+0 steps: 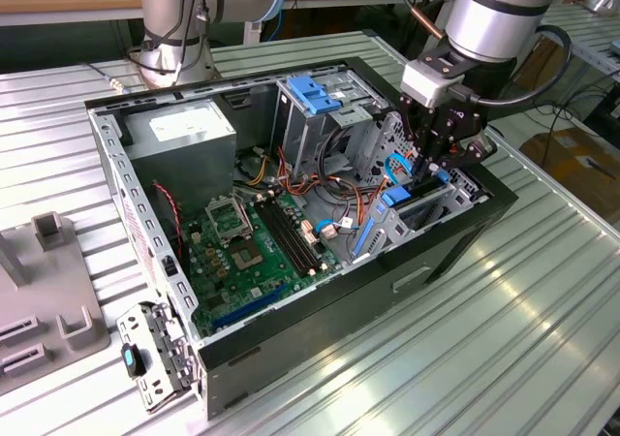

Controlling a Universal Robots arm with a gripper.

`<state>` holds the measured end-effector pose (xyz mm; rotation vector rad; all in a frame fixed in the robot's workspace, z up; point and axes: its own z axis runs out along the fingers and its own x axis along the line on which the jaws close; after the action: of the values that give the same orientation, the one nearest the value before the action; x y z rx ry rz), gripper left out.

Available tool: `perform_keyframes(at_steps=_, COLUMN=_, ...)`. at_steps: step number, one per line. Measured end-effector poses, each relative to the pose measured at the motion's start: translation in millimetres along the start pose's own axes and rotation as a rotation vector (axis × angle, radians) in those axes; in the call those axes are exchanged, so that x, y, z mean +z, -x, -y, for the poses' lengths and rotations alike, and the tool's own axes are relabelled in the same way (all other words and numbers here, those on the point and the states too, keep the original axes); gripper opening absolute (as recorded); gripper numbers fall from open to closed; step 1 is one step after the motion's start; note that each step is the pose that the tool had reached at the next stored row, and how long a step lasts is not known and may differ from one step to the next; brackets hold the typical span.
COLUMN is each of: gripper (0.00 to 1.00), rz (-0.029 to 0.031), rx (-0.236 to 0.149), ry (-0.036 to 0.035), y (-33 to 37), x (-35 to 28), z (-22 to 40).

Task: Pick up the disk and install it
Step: 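Insert the first disk wire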

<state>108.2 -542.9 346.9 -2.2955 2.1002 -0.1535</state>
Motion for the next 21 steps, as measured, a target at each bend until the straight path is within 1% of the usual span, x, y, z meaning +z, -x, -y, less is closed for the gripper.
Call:
perform_keyframes(at_steps=6, gripper=0.16, rz=0.0001, rx=0.0, ry=0.0, y=0.1, x=1.9, z=-0.2)
perform_keyframes(at_steps=12, gripper=0.16, rz=-0.0005, rx=0.0, ry=0.0001, y=0.3, x=5.5, z=-0.5)
perform_keyframes(at_steps=19, gripper=0.16, rz=0.0004, rx=0.0, ry=-0.0001, y=0.3, x=6.1, z=-0.5)
perform_keyframes(at_steps=20, gripper=0.17, rz=0.0005, rx=0.0, ry=-0.0001, y=0.3, x=6.1, z=-0.5)
perform_keyframes(at_steps=21, gripper=0.23, rz=0.0004, rx=0.0, ry=-0.0001, y=0.3, x=6.0, z=-0.5)
